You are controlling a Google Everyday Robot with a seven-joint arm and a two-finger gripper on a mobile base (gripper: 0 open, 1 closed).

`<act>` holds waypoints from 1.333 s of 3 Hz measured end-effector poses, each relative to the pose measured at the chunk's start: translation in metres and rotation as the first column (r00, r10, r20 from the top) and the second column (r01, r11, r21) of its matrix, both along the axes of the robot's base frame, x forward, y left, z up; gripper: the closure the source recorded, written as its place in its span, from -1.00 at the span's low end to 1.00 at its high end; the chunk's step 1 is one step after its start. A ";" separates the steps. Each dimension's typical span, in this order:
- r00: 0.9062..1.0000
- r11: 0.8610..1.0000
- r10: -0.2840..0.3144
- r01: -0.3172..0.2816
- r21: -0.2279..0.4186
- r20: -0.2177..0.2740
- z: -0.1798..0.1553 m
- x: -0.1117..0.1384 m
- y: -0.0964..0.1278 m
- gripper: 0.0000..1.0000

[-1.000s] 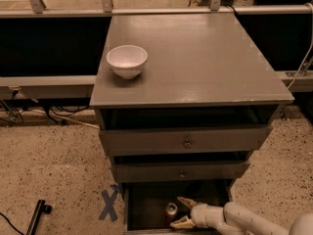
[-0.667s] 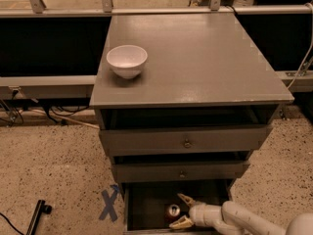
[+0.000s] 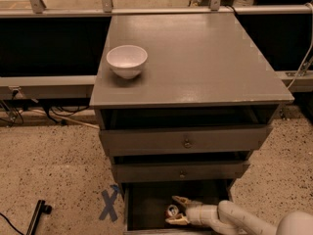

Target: Pick coke can from bottom drawer and place on counter

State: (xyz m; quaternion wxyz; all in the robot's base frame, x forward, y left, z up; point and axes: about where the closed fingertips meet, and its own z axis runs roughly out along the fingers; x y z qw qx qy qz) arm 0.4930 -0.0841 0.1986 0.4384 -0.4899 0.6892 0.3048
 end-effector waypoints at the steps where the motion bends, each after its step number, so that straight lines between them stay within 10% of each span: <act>1: 1.000 1.000 -0.011 0.011 0.029 -0.012 -0.006 0.002 0.002 -0.03; 3: 1.000 0.972 -0.024 0.027 0.232 -0.016 0.037 0.005 0.017 0.99; 4: 0.998 0.971 -0.047 0.036 0.236 0.041 0.095 -0.001 -0.001 1.00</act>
Offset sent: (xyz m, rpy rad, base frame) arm 0.0052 0.0119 0.0056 0.2050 0.0580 -0.0357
